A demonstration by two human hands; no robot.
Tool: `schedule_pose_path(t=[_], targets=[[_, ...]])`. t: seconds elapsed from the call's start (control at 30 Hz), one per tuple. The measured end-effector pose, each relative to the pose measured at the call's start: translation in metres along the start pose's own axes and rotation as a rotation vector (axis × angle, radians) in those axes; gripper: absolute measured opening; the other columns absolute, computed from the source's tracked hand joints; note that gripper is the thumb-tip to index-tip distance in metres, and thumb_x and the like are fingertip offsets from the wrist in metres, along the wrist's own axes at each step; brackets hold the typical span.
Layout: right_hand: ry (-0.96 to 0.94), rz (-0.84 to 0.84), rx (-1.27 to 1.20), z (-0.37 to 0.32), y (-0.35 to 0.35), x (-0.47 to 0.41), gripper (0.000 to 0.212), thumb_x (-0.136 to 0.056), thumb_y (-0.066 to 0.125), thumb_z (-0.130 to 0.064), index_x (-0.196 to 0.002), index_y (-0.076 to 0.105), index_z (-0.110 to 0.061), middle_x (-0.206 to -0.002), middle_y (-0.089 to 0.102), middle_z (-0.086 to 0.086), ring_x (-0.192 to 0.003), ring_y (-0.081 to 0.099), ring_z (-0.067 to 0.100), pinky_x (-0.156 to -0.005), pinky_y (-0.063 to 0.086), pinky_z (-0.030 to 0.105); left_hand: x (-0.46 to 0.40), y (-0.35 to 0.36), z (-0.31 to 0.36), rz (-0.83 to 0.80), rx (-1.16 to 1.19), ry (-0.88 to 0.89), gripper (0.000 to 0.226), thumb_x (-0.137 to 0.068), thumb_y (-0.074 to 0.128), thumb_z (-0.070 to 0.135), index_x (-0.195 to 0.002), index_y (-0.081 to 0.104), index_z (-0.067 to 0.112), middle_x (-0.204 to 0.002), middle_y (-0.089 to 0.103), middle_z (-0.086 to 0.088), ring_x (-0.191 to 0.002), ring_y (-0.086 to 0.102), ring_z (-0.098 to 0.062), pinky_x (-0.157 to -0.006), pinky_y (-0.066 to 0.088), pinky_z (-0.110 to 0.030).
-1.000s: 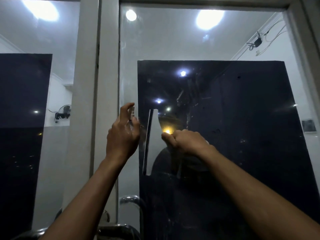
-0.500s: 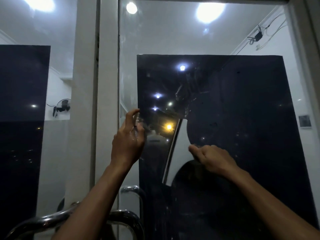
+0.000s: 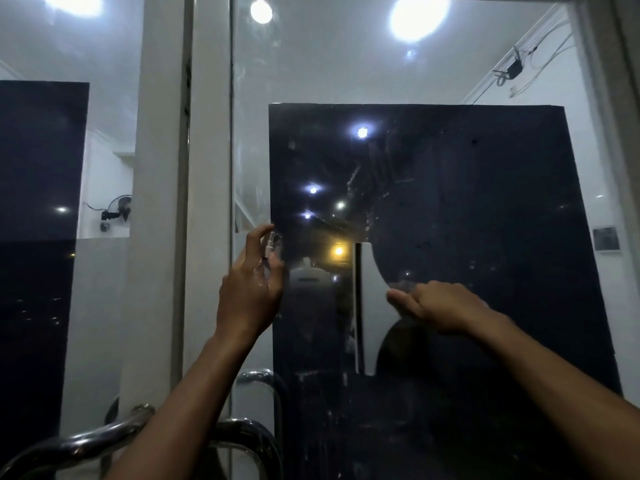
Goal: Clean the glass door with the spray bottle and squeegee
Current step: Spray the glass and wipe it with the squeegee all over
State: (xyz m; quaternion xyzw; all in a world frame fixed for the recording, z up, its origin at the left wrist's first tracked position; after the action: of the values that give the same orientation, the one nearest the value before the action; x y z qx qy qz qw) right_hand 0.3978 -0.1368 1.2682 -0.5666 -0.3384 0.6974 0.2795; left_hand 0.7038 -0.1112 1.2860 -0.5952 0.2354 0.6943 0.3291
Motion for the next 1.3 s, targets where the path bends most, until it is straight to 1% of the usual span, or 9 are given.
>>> schedule_pose_path(t=[0.17, 0.33, 0.4, 0.47, 0.67, 0.77, 0.93, 1.03, 1.3], targets=[[0.0, 0.138, -0.049, 0.0, -0.009, 0.001, 0.08, -0.084, 0.003, -0.083, -0.072, 0.061, -0.029, -0.067, 0.06, -0.006, -0.06, 0.056, 0.007, -0.063, 0.041, 0.03, -0.001, 0.01, 0.005, -0.008, 0.021, 0.0, 0.041, -0.103, 0.041, 0.027, -0.144, 0.037, 0.03, -0.073, 0.049, 0.012, -0.064, 0.053, -0.004, -0.053, 0.034, -0.019], [-0.19, 0.151, -0.032, -0.091, -0.028, -0.039, 0.078, -0.091, 0.006, -0.076, -0.107, 0.07, -0.035, -0.068, 0.055, -0.005, -0.061, 0.051, 0.009, -0.065, 0.045, 0.031, -0.001, 0.011, 0.001, -0.006, 0.043, -0.008, 0.04, -0.104, 0.043, 0.023, -0.141, 0.034, 0.035, -0.076, 0.058, 0.0, -0.064, 0.057, -0.012, -0.054, 0.044, -0.028], [-0.221, 0.171, -0.036, -0.118, -0.032, -0.057, 0.067, -0.098, 0.014, -0.071, -0.092, 0.069, -0.032, -0.07, 0.057, -0.004, -0.062, 0.052, 0.01, -0.062, 0.042, 0.032, 0.0, 0.008, -0.004, 0.012, 0.041, -0.01, 0.039, -0.105, 0.043, 0.021, -0.14, 0.034, 0.035, -0.075, 0.057, -0.002, -0.061, 0.057, -0.016, -0.052, 0.046, -0.032], [-0.212, 0.156, -0.034, -0.129, -0.032, -0.071, 0.067, -0.098, 0.015, -0.072, -0.08, 0.062, -0.028, -0.076, 0.06, -0.002, -0.07, 0.058, 0.017, -0.065, 0.041, 0.036, 0.0, 0.006, -0.009, 0.038, 0.016, -0.017, 0.038, -0.105, 0.043, 0.021, -0.14, 0.035, 0.033, -0.072, 0.054, 0.0, -0.058, 0.055, -0.015, -0.049, 0.04, -0.028], [-0.049, 0.104, -0.087, -0.049, -0.015, -0.065, 0.078, -0.089, 0.01, -0.083, -0.103, 0.066, -0.03, -0.121, 0.066, 0.009, -0.113, 0.061, 0.032, -0.084, 0.045, 0.044, 0.003, 0.006, -0.024, 0.04, -0.02, -0.044, 0.037, -0.105, 0.042, 0.021, -0.141, 0.038, 0.028, -0.073, 0.053, 0.002, -0.058, 0.053, -0.012, -0.051, 0.035, -0.025], [0.052, 0.107, -0.117, 0.011, -0.006, -0.041, 0.076, -0.087, 0.005, -0.085, -0.074, 0.056, -0.03, -0.099, 0.069, 0.0, -0.099, 0.064, 0.028, -0.078, 0.04, 0.041, 0.002, 0.008, -0.024, 0.048, -0.018, -0.043, 0.037, -0.105, 0.043, 0.02, -0.142, 0.039, 0.028, -0.072, 0.052, 0.009, -0.058, 0.053, -0.008, -0.05, 0.035, -0.021], [0.108, 0.229, -0.211, 0.043, -0.005, -0.014, 0.089, -0.078, 0.0, -0.093, -0.061, 0.058, -0.029, -0.062, 0.061, -0.008, -0.06, 0.058, 0.011, -0.062, 0.039, 0.033, -0.002, 0.012, -0.018, 0.042, 0.006, -0.027, 0.037, -0.105, 0.043, 0.021, -0.141, 0.038, 0.03, -0.071, 0.049, 0.015, -0.056, 0.053, -0.006, -0.049, 0.033, -0.017], [0.032, 0.243, -0.218, 0.006, -0.014, -0.02, 0.071, -0.082, 0.004, -0.09, -0.063, 0.058, -0.048, -0.068, 0.055, -0.012, -0.067, 0.057, 0.014, -0.067, 0.04, 0.035, -0.005, 0.014, -0.013, 0.028, 0.034, -0.01, 0.038, -0.106, 0.043, 0.022, -0.141, 0.036, 0.032, -0.076, 0.056, 0.006, -0.061, 0.056, -0.009, -0.05, 0.038, -0.022], [-0.13, 0.094, -0.079, -0.074, -0.011, -0.047, 0.08, -0.093, 0.008, -0.077, -0.102, 0.07, -0.028, -0.084, 0.066, -0.001, -0.077, 0.06, 0.016, -0.075, 0.049, 0.039, -0.01, 0.024, -0.002, 0.019, 0.034, -0.002, 0.042, -0.104, 0.045, 0.019, -0.146, 0.04, 0.022, -0.071, 0.053, 0.002, -0.059, 0.054, -0.012, -0.051, 0.036, -0.022]])
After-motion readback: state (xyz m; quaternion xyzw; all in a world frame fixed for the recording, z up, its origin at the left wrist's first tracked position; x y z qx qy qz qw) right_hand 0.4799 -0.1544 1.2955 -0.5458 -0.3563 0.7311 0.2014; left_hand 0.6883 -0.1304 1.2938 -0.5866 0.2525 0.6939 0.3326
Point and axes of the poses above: each hand's wrist, its own x-axis away from the middle knuckle, its own y-axis out of the palm, z = x × y, the point moved 4 cm from there along -x, towards the middle knuckle
